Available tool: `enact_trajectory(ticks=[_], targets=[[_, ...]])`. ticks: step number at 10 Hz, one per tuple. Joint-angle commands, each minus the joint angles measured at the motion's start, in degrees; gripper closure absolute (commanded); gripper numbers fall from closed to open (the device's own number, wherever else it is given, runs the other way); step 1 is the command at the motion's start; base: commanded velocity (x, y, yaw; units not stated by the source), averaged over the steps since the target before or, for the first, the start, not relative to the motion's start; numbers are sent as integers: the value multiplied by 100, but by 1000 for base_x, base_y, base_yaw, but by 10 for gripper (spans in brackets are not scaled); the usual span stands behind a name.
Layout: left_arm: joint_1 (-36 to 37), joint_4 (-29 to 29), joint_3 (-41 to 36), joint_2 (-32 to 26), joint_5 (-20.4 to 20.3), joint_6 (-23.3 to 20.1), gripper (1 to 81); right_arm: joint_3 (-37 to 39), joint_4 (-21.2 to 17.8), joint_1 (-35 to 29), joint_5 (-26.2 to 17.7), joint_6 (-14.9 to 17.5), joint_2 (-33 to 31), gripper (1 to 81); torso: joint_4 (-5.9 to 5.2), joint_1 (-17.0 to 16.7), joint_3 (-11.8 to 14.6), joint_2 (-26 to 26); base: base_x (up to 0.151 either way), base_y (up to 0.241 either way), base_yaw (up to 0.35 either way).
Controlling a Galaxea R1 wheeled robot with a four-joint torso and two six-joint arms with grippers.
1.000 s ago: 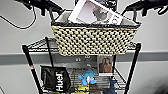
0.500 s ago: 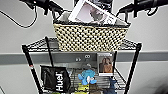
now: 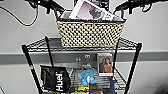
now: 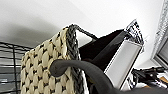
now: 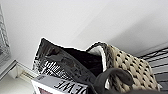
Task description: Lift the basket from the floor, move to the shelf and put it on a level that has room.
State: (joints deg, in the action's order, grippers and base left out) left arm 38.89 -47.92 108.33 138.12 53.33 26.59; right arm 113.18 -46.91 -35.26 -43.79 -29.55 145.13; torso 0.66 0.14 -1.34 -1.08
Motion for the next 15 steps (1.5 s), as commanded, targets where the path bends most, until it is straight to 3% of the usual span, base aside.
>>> enact_trajectory(ticks=[1, 7, 15], targets=[[949, 327, 699, 428, -60, -119, 811, 801, -161, -917, 63, 415, 414, 811, 0, 0, 0, 0, 0, 0, 0], [545, 846, 1243, 665, -78, -119, 811, 1908, -239, -363, 55, 977, 1012, 811, 0, 2, -2, 2, 0, 0, 0], [-62, 785, 1297, 542, -174, -215, 811, 2102, -319, 270, 55, 1162, 1214, 811, 0, 9, -7, 6, 0, 0, 0]])
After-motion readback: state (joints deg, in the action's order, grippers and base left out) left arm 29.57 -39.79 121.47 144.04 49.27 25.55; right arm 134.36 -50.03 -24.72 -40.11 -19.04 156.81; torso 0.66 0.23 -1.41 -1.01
